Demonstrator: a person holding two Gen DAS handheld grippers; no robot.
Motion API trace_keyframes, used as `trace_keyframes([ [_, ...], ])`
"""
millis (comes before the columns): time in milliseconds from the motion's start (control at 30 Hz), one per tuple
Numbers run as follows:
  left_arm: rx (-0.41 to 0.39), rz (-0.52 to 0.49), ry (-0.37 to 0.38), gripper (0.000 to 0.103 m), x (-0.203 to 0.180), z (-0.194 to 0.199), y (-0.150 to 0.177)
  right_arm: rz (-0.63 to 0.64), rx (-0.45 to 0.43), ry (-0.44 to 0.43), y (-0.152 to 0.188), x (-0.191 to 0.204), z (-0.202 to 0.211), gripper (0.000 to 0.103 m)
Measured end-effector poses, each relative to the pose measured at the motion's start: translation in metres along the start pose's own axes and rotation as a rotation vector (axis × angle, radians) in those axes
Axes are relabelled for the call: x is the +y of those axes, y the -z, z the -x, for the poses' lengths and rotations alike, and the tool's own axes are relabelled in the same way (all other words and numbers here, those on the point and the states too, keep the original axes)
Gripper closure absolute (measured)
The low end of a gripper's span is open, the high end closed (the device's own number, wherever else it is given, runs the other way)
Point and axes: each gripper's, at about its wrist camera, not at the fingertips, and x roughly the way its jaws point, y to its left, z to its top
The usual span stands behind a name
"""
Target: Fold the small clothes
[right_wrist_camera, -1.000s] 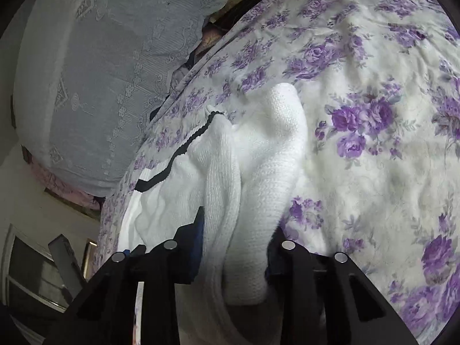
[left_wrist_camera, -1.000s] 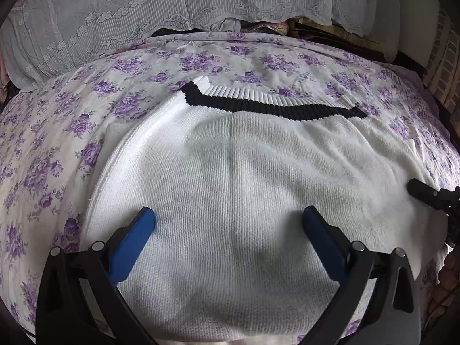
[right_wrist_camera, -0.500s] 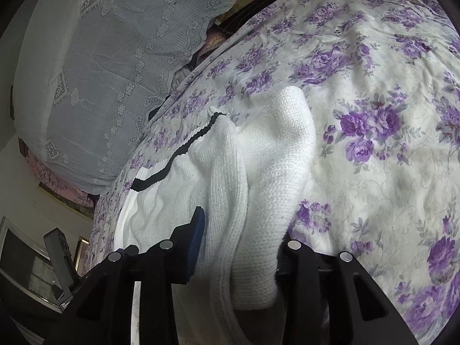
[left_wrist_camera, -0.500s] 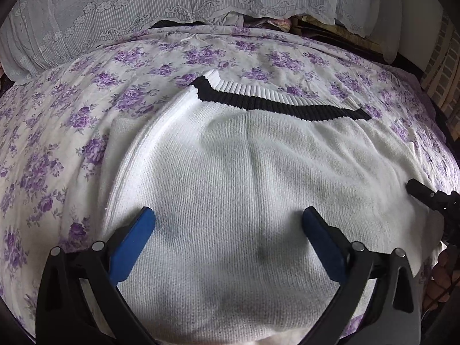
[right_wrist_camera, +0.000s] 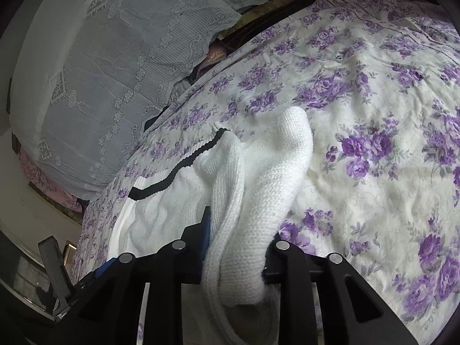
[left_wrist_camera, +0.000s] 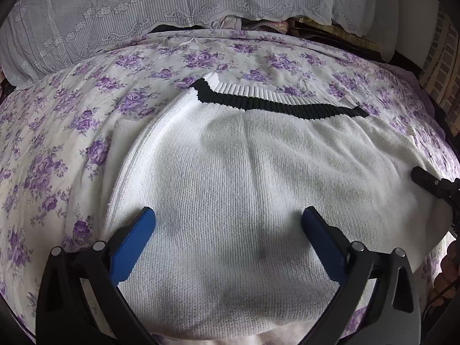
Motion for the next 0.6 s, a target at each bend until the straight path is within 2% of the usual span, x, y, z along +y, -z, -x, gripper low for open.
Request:
trace_keyframes([
  [267, -0.007, 0.004, -0.019, 0.004, 0.025, 0.015, -0.005, 0.078, -0.034, 0.058, -0.014, 0.034, 0.007, 0.079],
  [367, -0.008, 0.013, -0.112, 0.004, 0.05, 0.016, -0.007, 0.108, -0.041, 0.075, -0.019, 0.045, 0.008, 0.08],
  [467, 0.03, 0.046, -0.148, 0.004, 0.081, 0.01, -0.006, 0.147, -0.05, 0.085, -0.022, 0.062, 0.008, 0.08],
  [500, 0.048, 0.064, -0.151, 0.004, 0.091, 0.007, -0.004, 0.169, -0.055, 0.093, -0.022, 0.069, 0.008, 0.08],
  [600, 0.078, 0.139, -0.07, 0.004, 0.113, 0.005, -0.003, 0.228, -0.07, 0.11, -0.022, 0.089, 0.006, 0.08],
])
